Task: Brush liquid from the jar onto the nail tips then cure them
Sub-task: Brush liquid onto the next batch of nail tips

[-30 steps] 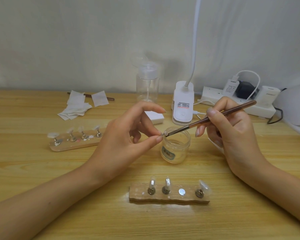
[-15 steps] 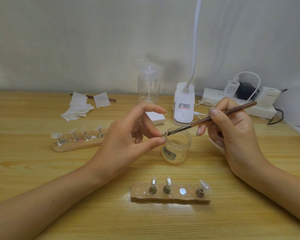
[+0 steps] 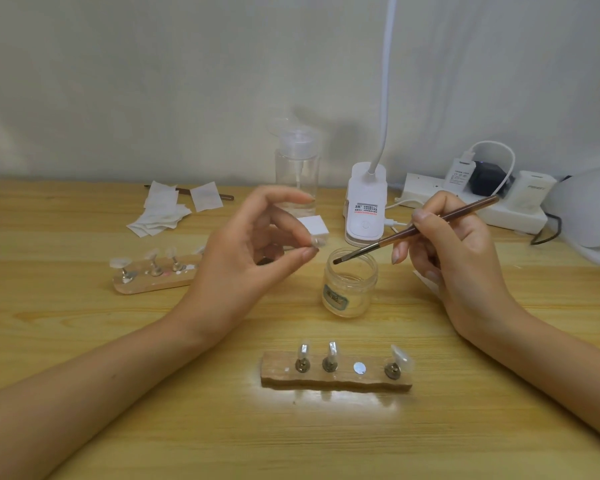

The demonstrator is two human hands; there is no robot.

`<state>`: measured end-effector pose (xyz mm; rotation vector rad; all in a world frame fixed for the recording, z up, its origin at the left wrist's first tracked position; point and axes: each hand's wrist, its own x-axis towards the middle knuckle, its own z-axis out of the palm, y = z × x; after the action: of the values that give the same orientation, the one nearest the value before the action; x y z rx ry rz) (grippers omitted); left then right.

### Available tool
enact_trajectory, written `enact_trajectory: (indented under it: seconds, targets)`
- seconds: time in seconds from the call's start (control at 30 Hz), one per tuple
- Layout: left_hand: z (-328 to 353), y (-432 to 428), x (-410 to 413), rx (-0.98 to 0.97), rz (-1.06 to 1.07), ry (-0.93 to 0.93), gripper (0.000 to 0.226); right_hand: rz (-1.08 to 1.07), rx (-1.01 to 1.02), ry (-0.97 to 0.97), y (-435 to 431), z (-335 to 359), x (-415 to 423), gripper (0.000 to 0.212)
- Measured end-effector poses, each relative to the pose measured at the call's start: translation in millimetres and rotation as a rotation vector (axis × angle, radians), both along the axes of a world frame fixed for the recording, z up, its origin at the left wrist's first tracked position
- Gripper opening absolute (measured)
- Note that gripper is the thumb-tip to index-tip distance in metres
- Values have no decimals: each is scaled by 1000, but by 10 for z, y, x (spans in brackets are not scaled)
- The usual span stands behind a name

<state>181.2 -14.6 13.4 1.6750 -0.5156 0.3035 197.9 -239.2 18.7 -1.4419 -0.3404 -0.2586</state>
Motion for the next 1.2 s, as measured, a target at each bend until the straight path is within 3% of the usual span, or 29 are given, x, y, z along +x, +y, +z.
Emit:
enact_trajectory:
  seconds: [0.27, 0.53, 0.77, 1.2]
  targets:
    - [442, -53, -251, -50, -86, -70, 59, -17, 33, 30, -25, 22, -2, 24]
    - [486, -253, -681, 425, -165, -234, 72, -14, 61, 37, -24, 24, -1, 26]
    - [152, -248, -759, 624, -32, -150, 79, -32, 42, 54, -33, 24, 0, 24]
    - [29, -282, -683, 704, 78, -37, 84, -38, 58, 54, -32, 32, 4, 22]
